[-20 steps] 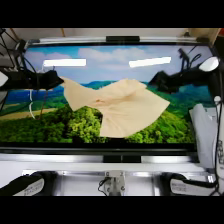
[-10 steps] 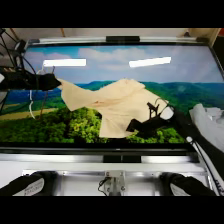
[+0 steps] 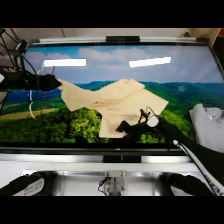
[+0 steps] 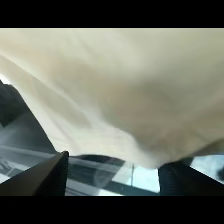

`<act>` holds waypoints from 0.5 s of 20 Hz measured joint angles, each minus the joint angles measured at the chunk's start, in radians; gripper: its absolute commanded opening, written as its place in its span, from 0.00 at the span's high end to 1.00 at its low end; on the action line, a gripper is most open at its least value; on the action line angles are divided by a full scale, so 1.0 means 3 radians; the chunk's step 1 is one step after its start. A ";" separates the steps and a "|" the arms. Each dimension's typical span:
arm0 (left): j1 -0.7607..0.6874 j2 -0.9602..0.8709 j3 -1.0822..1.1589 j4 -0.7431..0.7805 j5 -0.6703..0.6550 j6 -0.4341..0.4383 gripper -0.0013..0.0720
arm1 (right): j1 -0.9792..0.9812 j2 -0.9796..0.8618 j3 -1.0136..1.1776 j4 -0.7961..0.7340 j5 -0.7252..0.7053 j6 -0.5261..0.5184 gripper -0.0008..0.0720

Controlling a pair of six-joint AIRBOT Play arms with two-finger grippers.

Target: Fold the shirts.

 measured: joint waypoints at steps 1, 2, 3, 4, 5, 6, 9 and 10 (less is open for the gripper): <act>0.0000 0.0000 0.0000 0.0000 -0.0001 0.0004 0.93 | 0.0031 -0.0018 -0.0008 -0.0004 -0.0141 -0.0004 0.65; 0.0001 0.0001 0.0000 0.0000 -0.0001 0.0009 0.93 | 0.0046 -0.0041 -0.0019 -0.0010 -0.0266 -0.0003 0.90; 0.0003 0.0000 0.0000 0.0000 0.0000 0.0011 0.93 | 0.0057 -0.0046 -0.0017 -0.0008 -0.0370 0.0006 0.90; 0.0003 0.0001 0.0000 0.0000 0.0000 0.0039 0.93 | 0.0058 -0.0046 -0.0009 0.0001 -0.0415 -0.0003 0.90; 0.0003 0.0000 0.0000 0.0000 0.0005 0.0104 0.93 | 0.0045 -0.0031 0.0008 0.0006 -0.0417 -0.0014 0.90; 0.0005 0.0001 0.0001 0.0001 0.0005 0.0173 0.93 | 0.0013 0.0020 0.0053 0.0004 -0.0387 -0.0079 0.90; 0.0052 0.0057 0.0071 0.0003 0.0001 0.0300 0.93 | -0.0175 0.0367 0.0365 -0.0418 0.0060 -0.0336 0.90; 0.0084 0.0121 0.0156 0.0003 -0.0004 0.0310 0.93 | -0.0277 0.0559 0.0562 -0.0704 0.0298 -0.0417 0.90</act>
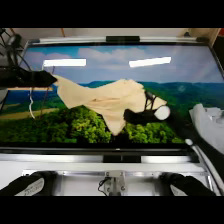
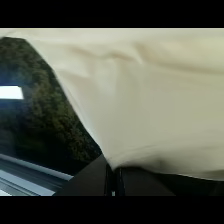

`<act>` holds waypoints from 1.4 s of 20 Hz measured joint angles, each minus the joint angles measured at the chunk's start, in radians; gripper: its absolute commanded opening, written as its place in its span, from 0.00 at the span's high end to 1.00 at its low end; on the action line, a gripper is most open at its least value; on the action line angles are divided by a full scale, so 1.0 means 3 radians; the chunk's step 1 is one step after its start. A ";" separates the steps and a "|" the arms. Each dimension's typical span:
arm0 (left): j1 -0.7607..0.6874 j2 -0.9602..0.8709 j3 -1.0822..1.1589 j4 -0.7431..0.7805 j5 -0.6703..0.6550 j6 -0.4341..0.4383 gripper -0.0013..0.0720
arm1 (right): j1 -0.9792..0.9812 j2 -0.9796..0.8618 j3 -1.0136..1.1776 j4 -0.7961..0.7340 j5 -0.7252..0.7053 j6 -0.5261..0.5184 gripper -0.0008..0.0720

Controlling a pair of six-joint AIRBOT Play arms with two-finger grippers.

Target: Fold the shirts.

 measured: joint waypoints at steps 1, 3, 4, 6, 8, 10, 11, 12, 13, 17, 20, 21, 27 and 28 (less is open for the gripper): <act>0.0039 0.0085 0.0126 0.0000 0.0001 0.0000 0.93 | -0.0100 0.0200 0.0212 -0.0295 0.0243 -0.0064 0.90; 0.0132 0.0308 0.0483 -0.0003 0.0075 -0.0065 0.93 | -0.0328 0.0665 0.0763 -0.0919 0.0601 -0.0150 0.90; 0.0179 0.0434 0.0679 -0.0004 0.0153 -0.0120 0.93 | -0.0443 0.0909 0.1057 -0.1200 0.0680 -0.0172 0.90; 0.0257 0.0722 0.1064 -0.0006 0.0338 -0.0258 0.93 | -0.0618 0.1345 0.1556 -0.1583 0.0635 -0.0163 0.90; 0.0289 0.1008 0.1293 -0.0023 0.0492 -0.0360 0.93 | -0.0738 0.1708 0.1893 -0.1820 0.0484 -0.0107 0.90; 0.0312 0.1291 0.1405 0.0011 0.0528 -0.0434 0.93 | -0.0802 0.1954 0.2075 -0.2017 0.0421 -0.0024 0.90; 0.0318 0.1400 0.1425 0.0032 0.0491 -0.0455 0.93 | -0.0820 0.2018 0.2126 -0.2096 0.0472 0.0013 0.90; 0.0322 0.1488 0.1424 0.0062 0.0415 -0.0478 0.93 | -0.0837 0.2052 0.2167 -0.2179 0.0577 0.0042 0.90; 0.0327 0.1541 0.1399 0.0112 0.0298 -0.0492 0.93 | -0.0844 0.2050 0.2195 -0.2257 0.0693 0.0064 0.90; 0.0331 0.1612 0.0928 0.0304 -0.0081 -0.0518 0.93 | -0.0866 0.1681 0.2157 -0.2497 0.1263 0.0104 0.90; 0.0332 0.1507 0.0183 0.0350 0.0029 -0.0526 0.93 | -0.0868 0.1097 0.1919 -0.2450 0.1354 0.0144 0.90; 0.0332 0.1439 -0.0069 0.0346 0.0149 -0.0528 0.93 | -0.0868 0.0877 0.1837 -0.2387 0.1329 0.0175 0.90; 0.0333 0.0570 -0.1039 -0.0216 0.1024 -0.0530 0.93 | -0.0871 -0.0624 0.1616 -0.1525 0.0853 0.0332 0.90; 0.0324 0.0397 -0.1088 -0.0362 0.1076 -0.0532 0.93 | -0.0871 -0.0804 0.1610 -0.1352 0.0788 0.0336 0.90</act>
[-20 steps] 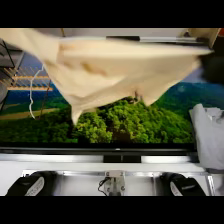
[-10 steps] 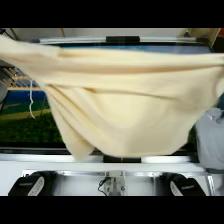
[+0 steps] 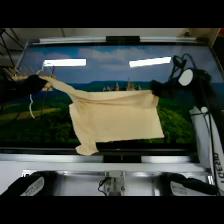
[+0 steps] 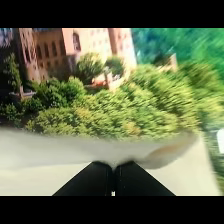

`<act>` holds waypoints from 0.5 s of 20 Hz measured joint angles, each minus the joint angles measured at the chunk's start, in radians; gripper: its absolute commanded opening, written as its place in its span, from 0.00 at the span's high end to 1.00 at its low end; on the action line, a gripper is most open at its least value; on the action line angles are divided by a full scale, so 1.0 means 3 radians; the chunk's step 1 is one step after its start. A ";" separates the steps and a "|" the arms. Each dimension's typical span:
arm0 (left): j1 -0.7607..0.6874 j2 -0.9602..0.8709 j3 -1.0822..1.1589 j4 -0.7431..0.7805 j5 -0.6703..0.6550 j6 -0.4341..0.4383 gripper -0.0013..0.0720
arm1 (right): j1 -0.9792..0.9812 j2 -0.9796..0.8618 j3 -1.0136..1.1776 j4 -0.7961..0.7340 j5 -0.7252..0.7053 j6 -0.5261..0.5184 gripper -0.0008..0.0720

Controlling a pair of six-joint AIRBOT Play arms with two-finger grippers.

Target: Fold the shirts.

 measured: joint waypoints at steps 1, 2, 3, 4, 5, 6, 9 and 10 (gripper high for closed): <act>-0.0025 -0.0179 -0.0039 -0.0163 0.0052 0.0000 0.93 | -0.0003 -0.0167 -0.0006 0.0191 -0.0066 0.0008 0.90; -0.0064 -0.0334 -0.0066 -0.0289 0.0085 0.0000 0.93 | -0.0001 -0.0299 -0.0015 0.0346 -0.0088 0.0010 0.87; -0.0113 -0.0474 -0.0086 -0.0383 0.0098 0.0000 0.90 | -0.0001 -0.0395 -0.0019 0.0482 -0.0121 0.0008 0.74; -0.0170 -0.0600 -0.0100 -0.0465 0.0113 0.0000 0.72 | -0.0004 -0.0467 -0.0019 0.0619 -0.0168 -0.0014 0.45; -0.0214 -0.0689 -0.0107 -0.0521 0.0111 0.0001 0.34 | -0.0014 -0.0511 -0.0018 0.0734 -0.0168 -0.0072 0.27; -0.0234 -0.0755 -0.0098 -0.0568 0.0064 0.0017 0.10 | -0.0043 -0.0525 0.0005 0.0829 -0.0163 -0.0155 0.27; -0.0039 -0.0852 0.0100 -0.0547 -0.0423 0.0195 0.43 | -0.0262 -0.0432 0.0197 0.0871 0.0182 -0.0523 0.27; 0.0084 -0.0865 0.0177 -0.0423 -0.0684 0.0211 0.44 | -0.0362 -0.0365 0.0261 0.0732 0.0373 -0.0617 0.27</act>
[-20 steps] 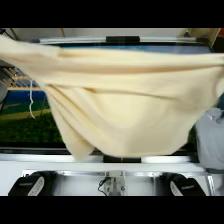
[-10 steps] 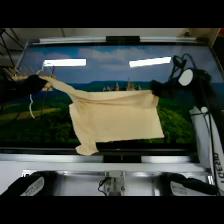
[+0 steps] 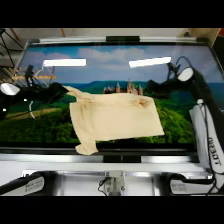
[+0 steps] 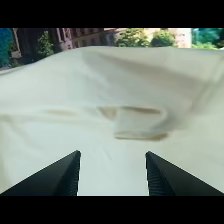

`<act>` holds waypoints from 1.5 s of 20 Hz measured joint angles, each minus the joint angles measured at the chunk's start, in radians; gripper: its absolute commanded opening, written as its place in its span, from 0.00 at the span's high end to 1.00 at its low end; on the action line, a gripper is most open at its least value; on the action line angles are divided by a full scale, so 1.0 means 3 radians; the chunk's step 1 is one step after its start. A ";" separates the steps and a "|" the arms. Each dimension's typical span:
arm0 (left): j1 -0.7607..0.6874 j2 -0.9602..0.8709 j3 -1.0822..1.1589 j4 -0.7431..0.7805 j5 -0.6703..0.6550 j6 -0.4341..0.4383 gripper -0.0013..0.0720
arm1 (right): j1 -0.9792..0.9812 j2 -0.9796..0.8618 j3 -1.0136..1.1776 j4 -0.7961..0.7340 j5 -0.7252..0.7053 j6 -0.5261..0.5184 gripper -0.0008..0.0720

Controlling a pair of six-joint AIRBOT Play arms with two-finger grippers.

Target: Fold the shirts.

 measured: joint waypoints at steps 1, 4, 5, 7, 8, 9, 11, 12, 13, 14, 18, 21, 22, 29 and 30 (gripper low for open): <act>0.0134 -0.0005 0.0047 0.0161 -0.0278 -0.0005 0.44 | -0.0117 0.0067 0.0043 -0.0233 0.0247 -0.0070 0.27; 0.0455 0.0092 -0.0145 0.0593 -0.1021 -0.0043 0.36 | -0.0487 0.0273 -0.0008 -0.0877 0.0879 -0.0221 0.27; 0.0496 0.0164 -0.0348 0.0662 -0.1158 -0.0048 0.25 | -0.0603 0.0334 -0.0103 -0.0968 0.1011 -0.0254 0.27; 0.0487 0.0320 -0.0862 0.0610 -0.1170 -0.0033 0.24 | -0.0804 0.0459 -0.0374 -0.0932 0.1122 -0.0305 0.23; 0.0445 0.0381 -0.1109 0.0493 -0.1129 0.0017 0.24 | -0.0877 0.0493 -0.0533 -0.0856 0.1133 -0.0336 0.12; 0.0380 0.0427 -0.1350 0.0343 -0.1029 0.0086 0.24 | -0.0922 0.0526 -0.0669 -0.0763 0.1130 -0.0364 0.12; 0.0219 0.0483 -0.1704 0.0036 -0.0776 0.0186 0.24 | -0.0961 0.0557 -0.0927 -0.0624 0.1097 -0.0413 0.12; 0.0113 0.0495 -0.1820 -0.0080 -0.0670 0.0219 0.24 | -0.0975 0.0576 -0.1030 -0.0559 0.1045 -0.0430 0.12; -0.0017 0.0505 -0.1907 -0.0186 -0.0553 0.0240 0.24 | -0.0982 0.0580 -0.1114 -0.0529 0.1015 -0.0440 0.12; -0.0140 0.0504 -0.1968 -0.0258 -0.0435 0.0244 0.24 | -0.0987 0.0585 -0.1181 -0.0519 0.0963 -0.0443 0.12; -0.0621 0.0383 -0.2084 -0.0454 -0.0076 0.0134 0.49 | -0.0994 0.0525 -0.1349 -0.0488 0.0787 -0.0528 0.12; -0.0805 0.0285 -0.2111 -0.0463 0.0145 0.0055 0.92 | -0.0954 0.0393 -0.1433 -0.0486 0.0717 -0.0603 0.12; -0.0838 0.0271 -0.2106 -0.0478 0.0183 0.0042 0.93 | -0.0921 0.0342 -0.1459 -0.0479 0.0689 -0.0623 0.12; -0.0904 0.0252 -0.1882 -0.0427 0.0328 0.0045 0.93 | -0.0519 -0.0004 -0.1509 -0.0418 0.0603 -0.0638 0.88; -0.0905 0.0257 -0.1821 -0.0429 0.0310 0.0057 0.93 | -0.0446 -0.0042 -0.1517 -0.0381 0.0544 -0.0633 0.90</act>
